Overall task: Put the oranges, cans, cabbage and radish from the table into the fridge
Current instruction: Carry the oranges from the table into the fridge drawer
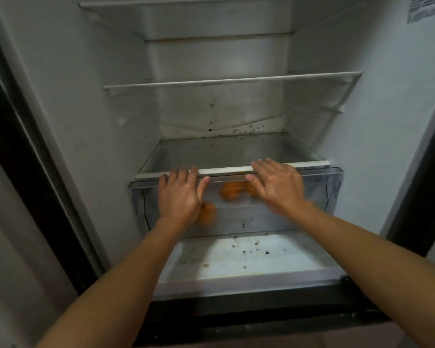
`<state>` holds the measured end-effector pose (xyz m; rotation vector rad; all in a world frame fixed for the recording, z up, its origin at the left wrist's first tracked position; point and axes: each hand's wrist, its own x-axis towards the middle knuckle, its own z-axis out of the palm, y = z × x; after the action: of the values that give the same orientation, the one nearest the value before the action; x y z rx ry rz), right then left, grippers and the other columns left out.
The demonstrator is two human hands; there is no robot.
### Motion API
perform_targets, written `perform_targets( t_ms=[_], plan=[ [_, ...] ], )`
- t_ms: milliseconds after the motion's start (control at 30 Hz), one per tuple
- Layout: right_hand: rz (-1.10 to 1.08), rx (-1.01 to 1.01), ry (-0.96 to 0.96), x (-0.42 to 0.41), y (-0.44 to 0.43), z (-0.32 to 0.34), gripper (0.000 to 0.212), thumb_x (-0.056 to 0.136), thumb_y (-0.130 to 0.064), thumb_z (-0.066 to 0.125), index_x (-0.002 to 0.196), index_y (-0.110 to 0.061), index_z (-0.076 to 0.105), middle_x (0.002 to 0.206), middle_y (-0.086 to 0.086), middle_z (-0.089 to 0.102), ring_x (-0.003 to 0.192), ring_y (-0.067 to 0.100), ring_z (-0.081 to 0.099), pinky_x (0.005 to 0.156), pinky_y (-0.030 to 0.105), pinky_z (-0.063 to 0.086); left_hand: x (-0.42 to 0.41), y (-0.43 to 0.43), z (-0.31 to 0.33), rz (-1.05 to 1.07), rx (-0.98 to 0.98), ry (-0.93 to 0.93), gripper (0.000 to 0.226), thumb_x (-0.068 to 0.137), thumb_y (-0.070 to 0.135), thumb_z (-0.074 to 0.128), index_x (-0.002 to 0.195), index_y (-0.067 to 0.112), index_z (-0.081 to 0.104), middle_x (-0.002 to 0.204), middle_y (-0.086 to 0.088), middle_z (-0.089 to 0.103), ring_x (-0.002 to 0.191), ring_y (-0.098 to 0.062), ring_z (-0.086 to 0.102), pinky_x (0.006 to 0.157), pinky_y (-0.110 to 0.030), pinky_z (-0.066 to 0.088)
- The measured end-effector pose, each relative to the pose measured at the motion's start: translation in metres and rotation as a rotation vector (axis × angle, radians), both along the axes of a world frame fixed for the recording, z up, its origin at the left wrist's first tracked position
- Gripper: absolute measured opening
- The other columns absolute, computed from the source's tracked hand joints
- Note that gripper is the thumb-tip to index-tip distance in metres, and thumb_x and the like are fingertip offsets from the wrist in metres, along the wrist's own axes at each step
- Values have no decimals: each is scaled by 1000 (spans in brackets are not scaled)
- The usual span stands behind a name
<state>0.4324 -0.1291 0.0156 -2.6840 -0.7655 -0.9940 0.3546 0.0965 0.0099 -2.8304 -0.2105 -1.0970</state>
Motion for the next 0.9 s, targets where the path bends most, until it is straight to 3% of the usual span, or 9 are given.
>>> perform_targets(
  t_ms=[100, 267, 433, 533, 600, 667, 700, 800, 900],
  plan=[
    [24, 11, 37, 21, 5, -4, 79, 94, -65, 9, 125, -17, 63, 129, 7, 63, 123, 27, 56, 98, 44, 42, 20, 6, -7, 0, 8, -29, 57, 99, 50, 24, 113, 13, 64, 112, -11, 67, 105, -31, 59, 89, -43, 40],
    [52, 60, -93, 37, 10, -13, 61, 95, -57, 27, 119, -17, 67, 123, 5, 66, 118, 24, 59, 94, 40, 44, 32, 10, -12, -30, 29, -152, 47, 99, 46, 34, 102, 12, 66, 102, -9, 68, 94, -30, 61, 85, -39, 37],
    [33, 29, -82, 35, 8, -11, 65, 95, -59, 21, 121, -19, 64, 126, 4, 64, 123, 24, 55, 94, 40, 39, 28, 8, -11, -11, 13, -86, 55, 99, 50, 23, 108, 13, 63, 106, -9, 65, 96, -31, 57, 87, -41, 38],
    [-17, -29, 25, 26, 6, -6, 72, 92, -63, 13, 132, -21, 55, 137, 5, 55, 131, 25, 44, 101, 42, 31, 19, 2, -4, 10, -25, 27, 60, 98, 50, 19, 124, 10, 55, 122, -16, 59, 111, -35, 52, 96, -43, 36],
    [-49, -77, 111, 17, 2, 0, 77, 90, -65, 7, 140, -22, 45, 146, 8, 45, 138, 27, 34, 107, 44, 26, 4, -2, -3, 19, -19, 132, 57, 98, 45, 27, 141, 9, 39, 141, -19, 45, 130, -36, 38, 109, -46, 26],
    [-73, -125, 159, 3, -3, -1, 70, 93, -63, 16, 146, -21, 33, 152, 12, 34, 142, 29, 24, 113, 45, 20, -16, -7, -6, 2, -28, 244, 61, 97, 38, 40, 149, 11, 23, 153, -19, 26, 142, -35, 20, 116, -46, 15],
    [-69, -131, 155, -7, -6, -4, 65, 96, -58, 27, 147, -19, 31, 153, 13, 31, 143, 30, 22, 115, 45, 18, -29, -10, -8, -4, -48, 268, 61, 96, 36, 45, 149, 12, 24, 155, -19, 22, 143, -34, 18, 116, -47, 16],
    [28, -77, 118, -52, -10, -14, 55, 93, -38, 51, 142, -14, 40, 149, 16, 36, 140, 33, 27, 111, 46, 23, -71, -19, -17, -21, -46, 250, 38, 90, 30, 51, 124, 12, 51, 136, -17, 44, 124, -35, 42, 97, -44, 36],
    [87, -115, 190, -100, -6, -27, 48, 92, -35, 52, 137, -16, 46, 145, 11, 41, 133, 29, 35, 105, 43, 31, -116, -26, -33, -76, -64, 301, 25, 93, 29, 46, 106, 11, 58, 110, -10, 60, 100, -31, 56, 76, -37, 43]
  ],
)
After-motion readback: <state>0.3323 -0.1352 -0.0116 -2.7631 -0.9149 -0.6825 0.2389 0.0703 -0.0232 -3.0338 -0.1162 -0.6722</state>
